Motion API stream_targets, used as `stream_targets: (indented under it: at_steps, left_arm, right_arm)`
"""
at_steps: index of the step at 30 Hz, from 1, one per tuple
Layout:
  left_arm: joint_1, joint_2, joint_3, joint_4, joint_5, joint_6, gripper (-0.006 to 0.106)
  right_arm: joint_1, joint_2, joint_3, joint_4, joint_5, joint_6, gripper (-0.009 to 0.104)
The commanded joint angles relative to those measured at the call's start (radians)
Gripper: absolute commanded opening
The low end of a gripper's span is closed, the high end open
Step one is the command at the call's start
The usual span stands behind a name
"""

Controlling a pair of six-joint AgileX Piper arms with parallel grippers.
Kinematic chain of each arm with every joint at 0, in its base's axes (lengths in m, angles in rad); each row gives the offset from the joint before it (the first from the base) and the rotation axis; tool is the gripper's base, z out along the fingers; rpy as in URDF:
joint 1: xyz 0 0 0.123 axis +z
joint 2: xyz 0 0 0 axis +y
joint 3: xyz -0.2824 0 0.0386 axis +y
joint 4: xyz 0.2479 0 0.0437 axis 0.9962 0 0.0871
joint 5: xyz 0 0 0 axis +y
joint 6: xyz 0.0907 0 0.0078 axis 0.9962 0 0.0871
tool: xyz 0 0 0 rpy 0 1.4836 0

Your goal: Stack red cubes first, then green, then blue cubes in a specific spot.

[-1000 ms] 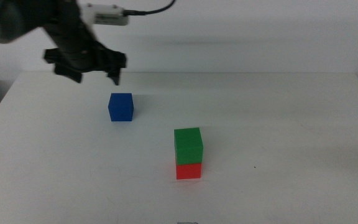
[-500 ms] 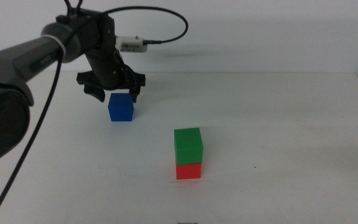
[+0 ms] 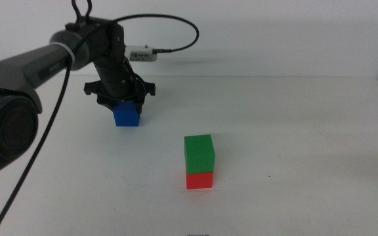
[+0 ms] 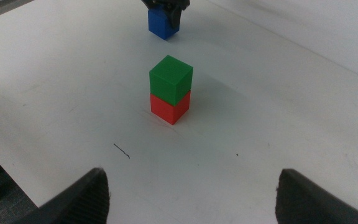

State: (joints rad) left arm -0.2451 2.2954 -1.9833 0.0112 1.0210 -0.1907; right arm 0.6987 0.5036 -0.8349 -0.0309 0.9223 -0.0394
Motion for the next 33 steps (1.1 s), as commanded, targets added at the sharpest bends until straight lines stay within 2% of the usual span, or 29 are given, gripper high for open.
stream_targets:
  at_steps: [1, 3, 8, 12, 16, 19, 24, 33]
  left_arm:
    - [-0.002, -0.117, -0.04, -0.025, 0.03, -0.017, 0.015]
    - [-0.011, -0.166, -0.029, -0.011, 0.09, -0.036, 0.01]
    - [-0.074, -0.333, 0.132, 0.123, 0.098, -0.195, 0.01]
    - [-0.18, -0.485, 0.281, 0.152, 0.088, -0.401, 0.01]
    - [-0.329, -0.529, 0.269, 0.232, 0.179, -0.601, 0.01]
    - [-0.442, -0.516, 0.218, 0.261, 0.224, -0.641, 0.01]
    - [-0.547, -0.493, 0.187, 0.28, 0.206, -0.732, 0.01]
    - [-0.559, -0.433, 0.187, 0.295, 0.157, -0.781, 0.01]
  right_arm:
    - [-0.004, 0.011, -0.023, -0.011, -0.072, -0.008, 0.091]
    - [-0.004, 0.011, -0.023, -0.011, -0.072, -0.008, 0.091]
    - [-0.004, 0.011, -0.023, -0.011, -0.072, -0.008, 0.091]
    - [-0.004, 0.011, -0.023, -0.011, -0.072, -0.008, 0.091]
    - [-0.004, 0.011, -0.023, -0.011, -0.072, -0.008, 0.091]
    - [-0.004, 0.011, -0.023, -0.011, -0.072, -0.008, 0.091]
    - [-0.004, 0.011, -0.023, -0.011, -0.072, -0.008, 0.091]
    - [-0.004, 0.011, -0.023, -0.011, -0.072, -0.008, 0.091]
